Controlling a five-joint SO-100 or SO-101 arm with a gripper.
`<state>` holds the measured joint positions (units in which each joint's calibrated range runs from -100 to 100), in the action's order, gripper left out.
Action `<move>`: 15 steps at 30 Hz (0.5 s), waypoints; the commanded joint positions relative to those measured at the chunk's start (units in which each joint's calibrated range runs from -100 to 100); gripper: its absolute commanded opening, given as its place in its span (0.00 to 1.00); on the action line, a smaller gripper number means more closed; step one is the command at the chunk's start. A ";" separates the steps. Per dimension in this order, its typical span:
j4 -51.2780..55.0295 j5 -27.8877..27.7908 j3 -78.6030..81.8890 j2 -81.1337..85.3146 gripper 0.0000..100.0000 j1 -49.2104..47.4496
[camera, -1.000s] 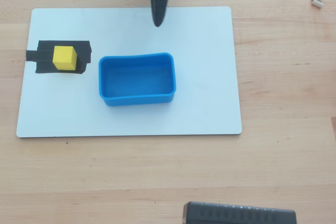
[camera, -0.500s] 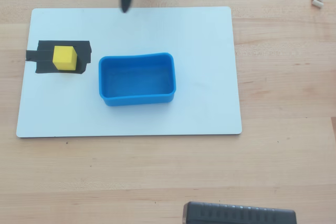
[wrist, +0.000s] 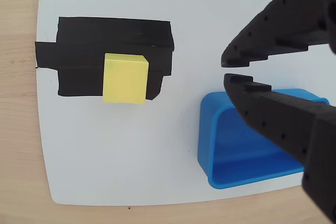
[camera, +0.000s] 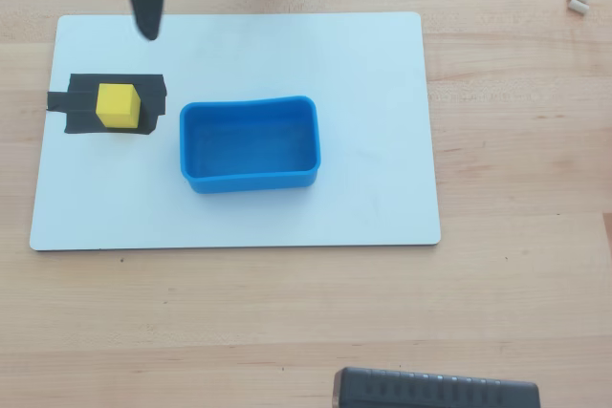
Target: Pick up yellow cube and drop it in the blue rectangular bin
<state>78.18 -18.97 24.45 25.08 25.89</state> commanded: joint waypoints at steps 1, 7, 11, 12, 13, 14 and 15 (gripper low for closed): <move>-0.23 -1.03 -8.99 -5.62 0.00 1.29; -1.30 -1.90 -14.81 -14.72 0.00 3.09; -3.04 -2.78 -18.27 -19.74 0.00 4.72; -3.20 -2.78 -19.36 -21.13 0.00 4.81; -3.20 -2.78 -20.81 -22.62 0.00 4.98; -3.12 -2.78 -22.18 -24.20 0.00 5.24; -2.95 -2.78 -23.72 -26.05 0.00 5.50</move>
<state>75.80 -21.27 9.12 2.53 30.42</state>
